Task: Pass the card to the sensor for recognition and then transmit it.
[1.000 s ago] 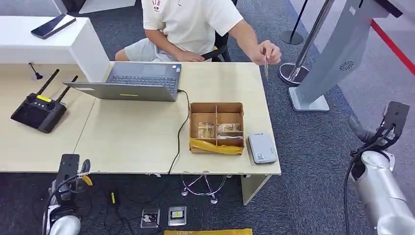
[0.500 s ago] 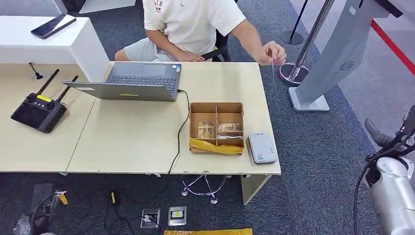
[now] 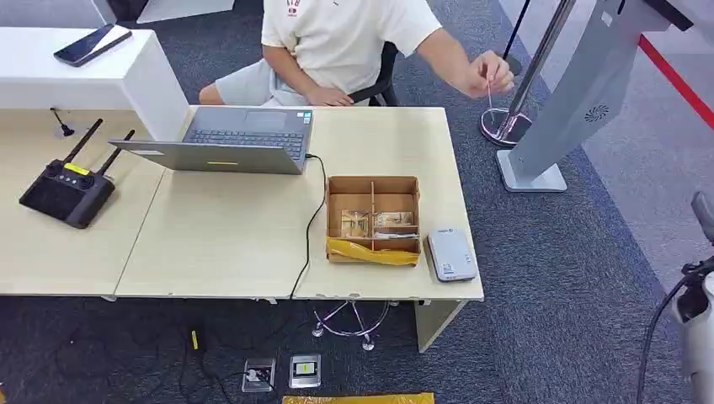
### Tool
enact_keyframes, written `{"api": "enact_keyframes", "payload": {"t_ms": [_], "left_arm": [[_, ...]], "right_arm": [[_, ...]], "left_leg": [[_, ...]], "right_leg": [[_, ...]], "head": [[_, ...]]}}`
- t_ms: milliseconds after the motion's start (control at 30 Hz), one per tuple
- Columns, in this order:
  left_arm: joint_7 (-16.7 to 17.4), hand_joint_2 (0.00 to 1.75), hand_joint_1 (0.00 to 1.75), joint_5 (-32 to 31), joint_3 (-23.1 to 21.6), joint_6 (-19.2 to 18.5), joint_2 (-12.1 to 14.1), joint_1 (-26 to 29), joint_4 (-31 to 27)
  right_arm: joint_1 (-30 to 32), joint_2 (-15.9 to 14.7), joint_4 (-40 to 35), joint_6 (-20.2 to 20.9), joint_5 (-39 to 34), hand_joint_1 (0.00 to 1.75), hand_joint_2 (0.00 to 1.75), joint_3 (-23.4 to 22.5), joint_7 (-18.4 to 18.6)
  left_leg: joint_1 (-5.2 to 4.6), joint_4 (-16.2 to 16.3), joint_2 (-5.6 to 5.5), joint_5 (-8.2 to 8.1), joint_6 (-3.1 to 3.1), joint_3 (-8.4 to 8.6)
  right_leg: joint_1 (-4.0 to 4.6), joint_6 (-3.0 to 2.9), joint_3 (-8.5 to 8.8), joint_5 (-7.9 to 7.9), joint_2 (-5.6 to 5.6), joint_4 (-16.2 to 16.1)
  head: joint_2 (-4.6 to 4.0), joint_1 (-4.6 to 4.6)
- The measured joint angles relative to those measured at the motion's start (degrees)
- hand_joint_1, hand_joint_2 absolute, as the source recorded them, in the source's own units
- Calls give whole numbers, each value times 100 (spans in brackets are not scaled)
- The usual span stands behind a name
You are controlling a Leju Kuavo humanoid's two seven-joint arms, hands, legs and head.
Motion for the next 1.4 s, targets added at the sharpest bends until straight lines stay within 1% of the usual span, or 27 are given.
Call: {"api": "enact_keyframes", "payload": {"t_ms": [100, 267, 367, 500, 700, 833, 1133, 1267, 1400], "left_arm": [[-392, 0, 0, 104, 109, -22, 124, -47, 414], [-976, 0, 0, 173, 177, -101, 124, -112, 860], [-1223, 0, 0, 172, 188, -125, 85, -145, 1049], [-1464, 0, 0, 151, 186, -210, -3, -162, 1219], [-1689, 0, 0, 78, 186, -295, -158, -186, 1370], [-1779, 0, 0, 22, 181, -337, -278, -193, 1440], [-1849, 0, 0, -153, 177, -400, -538, -198, 1569], [-1866, 0, 0, -221, 175, -400, -656, -199, 1615], [-1871, 0, 0, -269, 172, -400, -770, -195, 1654]], "right_arm": [[-152, -124, -307, -78, 72, 0, 175, -65, -9], [-725, -172, -751, -89, 406, 0, 175, -44, -129], [-1132, -166, -885, -31, 660, 0, 175, 72, -218], [-1667, -102, -902, 118, 1008, 0, 175, 300, -343], [-2349, 44, -834, 477, 1519, 0, 175, 790, -501], [-2735, 225, -677, 737, 1937, 0, 175, 1174, -592], [-3454, 794, -2, 1268, 2903, 0, 175, 2110, -831], [-3767, 1122, 383, 1423, 3318, 0, 175, 2540, -920], [-3951, 1336, 728, 1508, 3626, 0, 175, 2835, -966]], "left_leg": [[-1, 0, 0, 0, 0, -1], [0, 0, 0, 1, 0, -1], [1, 0, -6, 2, 0, -2], [4, 0, -8, 4, -3, -5], [4, 0, -12, 4, -3, -11], [6, 0, -15, 4, -3, -12], [9, 0, -25, 7, -4, -17], [10, 0, -25, 8, -5, -17], [14, 1, -44, 11, -7, -24]], "right_leg": [[-1, 0, 0, 0, 2, 0], [0, 0, 1, 0, 0, 0], [1, 0, 2, 1, -5, 1], [4, 0, 3, 1, -6, 1], [5, 0, 0, 0, -13, 1], [6, 0, 0, 0, -15, 1], [9, -1, -2, 0, -27, 2], [10, -1, -4, 0, -27, 2], [13, -1, -4, 0, -42, 0]], "head": [[0, 2], [0, 2], [0, 0], [0, 2], [0, 0], [0, 0], [0, 4], [0, 0], [0, 2]]}}
